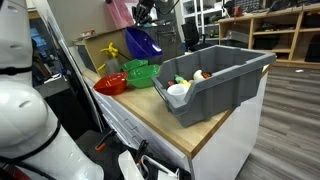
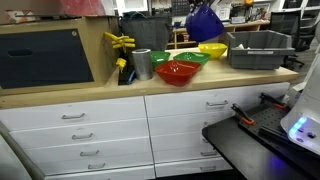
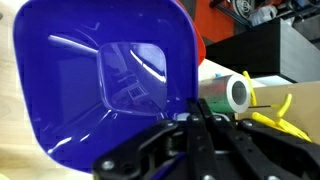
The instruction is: Transfer the things from the blue bowl to the grey tub
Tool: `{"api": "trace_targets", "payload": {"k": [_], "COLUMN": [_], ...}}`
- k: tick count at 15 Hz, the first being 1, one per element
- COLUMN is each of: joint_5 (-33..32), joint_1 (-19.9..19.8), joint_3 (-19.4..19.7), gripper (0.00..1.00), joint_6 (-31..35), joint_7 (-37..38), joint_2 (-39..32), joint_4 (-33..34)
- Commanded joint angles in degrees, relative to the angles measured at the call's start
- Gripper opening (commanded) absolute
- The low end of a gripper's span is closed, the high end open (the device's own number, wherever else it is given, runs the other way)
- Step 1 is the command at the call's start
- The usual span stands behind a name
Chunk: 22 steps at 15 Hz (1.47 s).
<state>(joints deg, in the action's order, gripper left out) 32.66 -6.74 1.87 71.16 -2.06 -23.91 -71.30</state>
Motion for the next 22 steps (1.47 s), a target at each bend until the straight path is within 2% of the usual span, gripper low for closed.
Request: {"api": "trace_targets", "payload": {"k": [1, 6, 12, 17, 22], "joint_5": [-6.21, -14.29, -17.16, -18.75, -24.57], "joint_1": [1.94, 4.71, 5.98, 5.11, 5.56], "joint_3": [-2.36, -5.2, -7.13, -6.01, -4.42], "gripper": [0.01, 0.01, 0.01, 0.01, 0.01], "joint_6": [-4.45, -7.88, -12.41, -12.87, -9.92], "joint_7": [-1.98, -5.43, -6.27, -7.39, -11.64], "joint_2": [-6.55, -14.02, -20.41, -23.47, -25.61], "joint_4": [8.38, 16.54, 28.77, 37.07, 38.94]}}
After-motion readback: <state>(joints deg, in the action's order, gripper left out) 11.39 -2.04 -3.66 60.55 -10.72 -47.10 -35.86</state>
